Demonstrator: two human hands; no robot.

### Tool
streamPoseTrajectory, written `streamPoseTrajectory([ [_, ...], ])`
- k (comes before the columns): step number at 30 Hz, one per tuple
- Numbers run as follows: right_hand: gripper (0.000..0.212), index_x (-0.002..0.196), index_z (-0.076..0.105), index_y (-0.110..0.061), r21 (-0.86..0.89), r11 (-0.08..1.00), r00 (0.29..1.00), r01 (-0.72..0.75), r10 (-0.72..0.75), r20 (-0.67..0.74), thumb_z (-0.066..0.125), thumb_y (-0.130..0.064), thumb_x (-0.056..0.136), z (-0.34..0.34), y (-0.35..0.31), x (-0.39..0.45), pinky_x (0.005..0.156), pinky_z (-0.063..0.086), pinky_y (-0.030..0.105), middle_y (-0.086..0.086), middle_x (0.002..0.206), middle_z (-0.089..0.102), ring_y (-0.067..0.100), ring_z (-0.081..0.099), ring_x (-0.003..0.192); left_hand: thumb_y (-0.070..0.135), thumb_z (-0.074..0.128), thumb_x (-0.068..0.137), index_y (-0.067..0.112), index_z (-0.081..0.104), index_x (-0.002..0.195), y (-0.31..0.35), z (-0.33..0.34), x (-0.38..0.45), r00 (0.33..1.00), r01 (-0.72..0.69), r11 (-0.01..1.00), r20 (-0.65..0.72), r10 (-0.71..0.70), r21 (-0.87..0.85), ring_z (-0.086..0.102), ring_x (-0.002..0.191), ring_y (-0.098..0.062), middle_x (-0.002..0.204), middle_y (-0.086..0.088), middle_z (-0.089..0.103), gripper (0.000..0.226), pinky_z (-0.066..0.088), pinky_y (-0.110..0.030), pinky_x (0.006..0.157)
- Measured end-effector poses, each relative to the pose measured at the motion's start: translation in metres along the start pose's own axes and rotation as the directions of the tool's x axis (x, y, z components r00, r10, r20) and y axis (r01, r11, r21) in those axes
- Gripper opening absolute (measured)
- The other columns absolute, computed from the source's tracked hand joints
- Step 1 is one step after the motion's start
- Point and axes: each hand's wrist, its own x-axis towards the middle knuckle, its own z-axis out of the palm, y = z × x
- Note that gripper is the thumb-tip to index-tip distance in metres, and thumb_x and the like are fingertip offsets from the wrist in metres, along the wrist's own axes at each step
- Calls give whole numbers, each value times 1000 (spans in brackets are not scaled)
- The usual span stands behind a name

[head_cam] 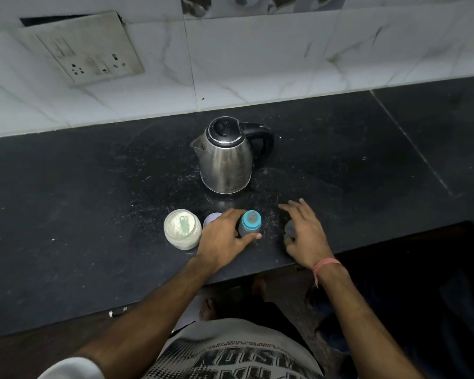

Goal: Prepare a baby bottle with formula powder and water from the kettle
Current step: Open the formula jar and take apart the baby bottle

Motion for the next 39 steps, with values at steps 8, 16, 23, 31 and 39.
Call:
streamPoseTrajectory([
  [8,61,137,62,-36,-104,993,997,52,-46,61,73,-73,90,-21,-96,0,92,53,39,-11,126,62,16,66,110,38,76,94,29,74,137,-3,9,-2,999,12,1000,-31,-12,-18,74,97,-14,108,12,82,43,46,-28,75],
  [16,54,133,60,-21,-464,886,996,18,26,87,70,-61,99,-25,-128,13,92,54,46,6,128,69,33,71,115,33,73,94,33,75,120,-14,13,5,997,-70,996,27,71,-47,59,77,-4,89,23,68,25,40,-16,67],
  [23,26,126,69,-16,-554,832,1000,10,3,23,68,-32,105,-8,-148,8,78,52,37,7,123,67,26,75,101,22,76,88,34,64,101,-15,13,10,997,-76,993,28,78,-89,51,67,-7,83,6,76,21,43,-32,63],
  [31,34,130,67,-21,-471,876,985,104,-24,172,76,-20,97,-21,-149,13,90,56,44,6,125,71,31,71,115,50,54,84,25,66,96,-18,15,10,996,-35,995,76,42,-89,51,64,-17,73,3,71,30,44,-39,65],
  [39,46,129,68,-18,-573,818,979,54,69,190,74,-52,100,-31,-149,26,92,54,42,8,122,72,28,70,111,62,60,83,30,78,133,-16,11,17,997,3,995,78,5,-101,79,103,-13,113,10,86,62,56,-32,92],
])
